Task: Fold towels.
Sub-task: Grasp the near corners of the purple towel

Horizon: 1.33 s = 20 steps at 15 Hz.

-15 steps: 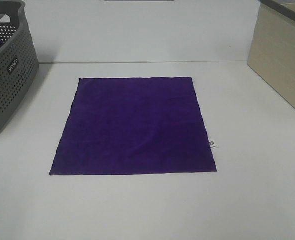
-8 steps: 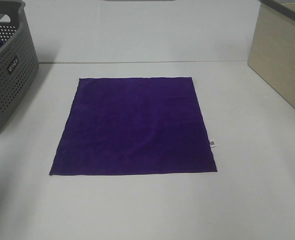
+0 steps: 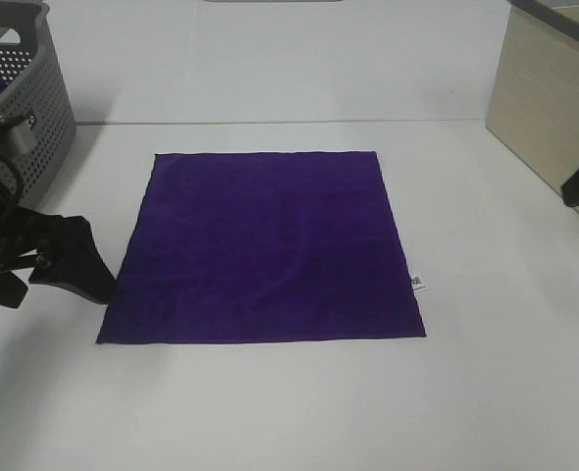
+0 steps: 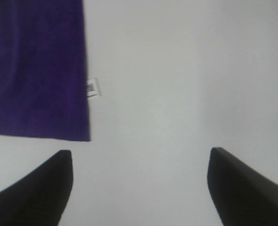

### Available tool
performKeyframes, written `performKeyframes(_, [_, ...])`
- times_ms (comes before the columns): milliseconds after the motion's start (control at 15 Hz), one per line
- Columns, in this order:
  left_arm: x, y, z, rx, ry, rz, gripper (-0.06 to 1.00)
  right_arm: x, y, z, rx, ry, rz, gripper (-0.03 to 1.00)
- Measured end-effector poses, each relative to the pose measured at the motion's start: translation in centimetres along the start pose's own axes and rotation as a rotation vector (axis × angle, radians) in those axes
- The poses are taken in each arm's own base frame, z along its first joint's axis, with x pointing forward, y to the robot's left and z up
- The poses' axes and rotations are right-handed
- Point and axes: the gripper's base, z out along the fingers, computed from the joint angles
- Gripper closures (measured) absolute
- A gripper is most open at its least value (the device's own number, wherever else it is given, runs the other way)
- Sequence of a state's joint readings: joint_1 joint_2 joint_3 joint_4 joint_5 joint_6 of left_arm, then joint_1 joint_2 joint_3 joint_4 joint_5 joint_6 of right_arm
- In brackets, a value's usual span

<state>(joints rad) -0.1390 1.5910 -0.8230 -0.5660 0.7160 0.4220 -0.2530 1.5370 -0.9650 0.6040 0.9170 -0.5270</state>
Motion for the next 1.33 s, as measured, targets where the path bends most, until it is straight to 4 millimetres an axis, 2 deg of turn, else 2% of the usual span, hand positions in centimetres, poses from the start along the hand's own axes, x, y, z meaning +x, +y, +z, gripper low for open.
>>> performKeyframes(67, [-0.1, 0.3, 0.7, -0.007, 0.012, -0.004, -0.04, -0.2, 0.1, 1.2, -0.067, 0.024, -0.013, 0.19])
performKeyframes(267, [-0.3, 1.1, 2.4, -0.029, 0.026, -0.021, -0.04, 0.1, 1.8, 6.0, -0.088, 0.148, -0.118, 0.06])
performKeyframes(467, [-0.5, 1.4, 2.7, -0.041, 0.014, -0.024, -0.04, 0.6, 3.7, 10.8, -0.063, 0.208, -0.167, 0.03])
performKeyframes(533, [-0.6, 1.3, 2.7, -0.041, 0.012, -0.023, -0.04, 0.8, 4.0, 11.8, -0.056, 0.219, -0.174, 0.03])
performKeyframes(1067, [-1.0, 1.4, 3.3, -0.022, -0.02, -0.087, -0.04, 0.6, 4.5, 12.3, -0.085, 0.189, -0.113, 0.02])
performKeyframes(1333, [-2.6, 1.8, 3.2, -0.067, -0.125, -0.071, -0.04, 1.3, 3.6, 14.6, -0.092, 0.251, -0.053, 0.02])
